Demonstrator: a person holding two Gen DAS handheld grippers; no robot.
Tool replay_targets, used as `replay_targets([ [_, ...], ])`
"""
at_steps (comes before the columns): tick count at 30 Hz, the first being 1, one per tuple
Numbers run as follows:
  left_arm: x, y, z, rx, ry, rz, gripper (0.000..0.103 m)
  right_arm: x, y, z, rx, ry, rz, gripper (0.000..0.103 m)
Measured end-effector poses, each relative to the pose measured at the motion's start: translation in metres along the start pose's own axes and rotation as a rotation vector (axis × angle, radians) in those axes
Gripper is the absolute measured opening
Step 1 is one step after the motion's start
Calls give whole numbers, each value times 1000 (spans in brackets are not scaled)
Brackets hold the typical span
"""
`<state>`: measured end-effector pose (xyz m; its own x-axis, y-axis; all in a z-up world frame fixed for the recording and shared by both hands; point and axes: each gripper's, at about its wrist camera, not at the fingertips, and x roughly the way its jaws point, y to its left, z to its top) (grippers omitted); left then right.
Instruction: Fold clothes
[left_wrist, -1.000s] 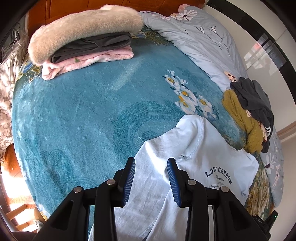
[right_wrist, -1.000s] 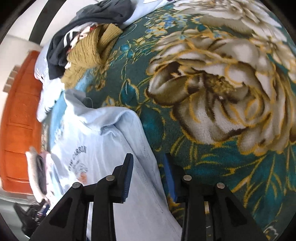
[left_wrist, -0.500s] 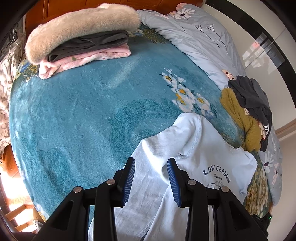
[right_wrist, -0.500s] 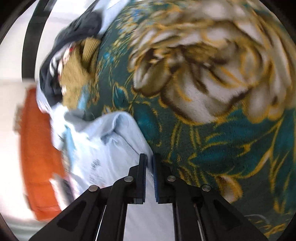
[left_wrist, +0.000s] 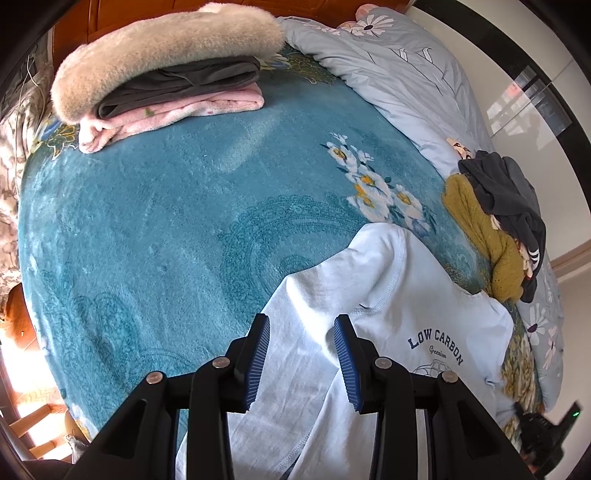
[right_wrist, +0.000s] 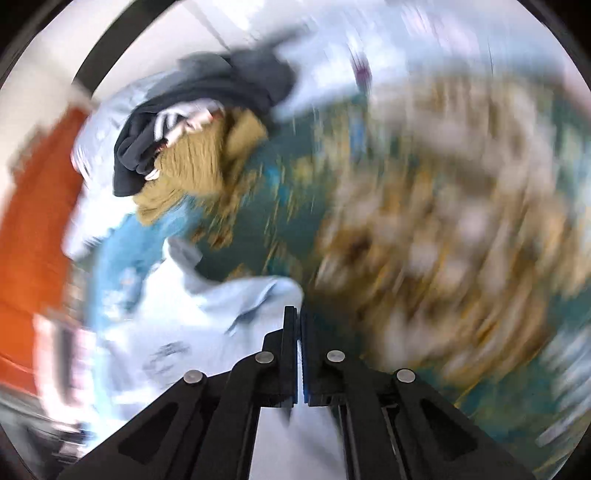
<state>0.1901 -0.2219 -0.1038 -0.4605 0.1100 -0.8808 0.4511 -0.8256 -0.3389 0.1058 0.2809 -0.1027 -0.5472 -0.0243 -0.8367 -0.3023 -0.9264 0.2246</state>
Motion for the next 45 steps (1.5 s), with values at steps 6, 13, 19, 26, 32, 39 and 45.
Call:
replay_targets([
  [6,3,-1,0,2,5,6,40,-14,45,-12,-432,-146,-194,1],
  [13,4,-4,-2,14,8,19,40,30,45,-81,-427,177,41,2],
  [19,5,-2,-3,5,21,19,40,4,8,-78,-237,217,251,43],
  [26,8,-9,-3,24,30,13,42,-22,-64,-66,-31,205,152,43],
  [32,6,-11,-4,37,30,17,42,12,-67,-107,74,312,87,43],
  [39,6,-3,-4,3,25,31,42,16,-44,-107,-39,298,-34,8],
  [45,10,-11,-7,37,31,52,42,7,-53,-82,-174,225,-188,1],
])
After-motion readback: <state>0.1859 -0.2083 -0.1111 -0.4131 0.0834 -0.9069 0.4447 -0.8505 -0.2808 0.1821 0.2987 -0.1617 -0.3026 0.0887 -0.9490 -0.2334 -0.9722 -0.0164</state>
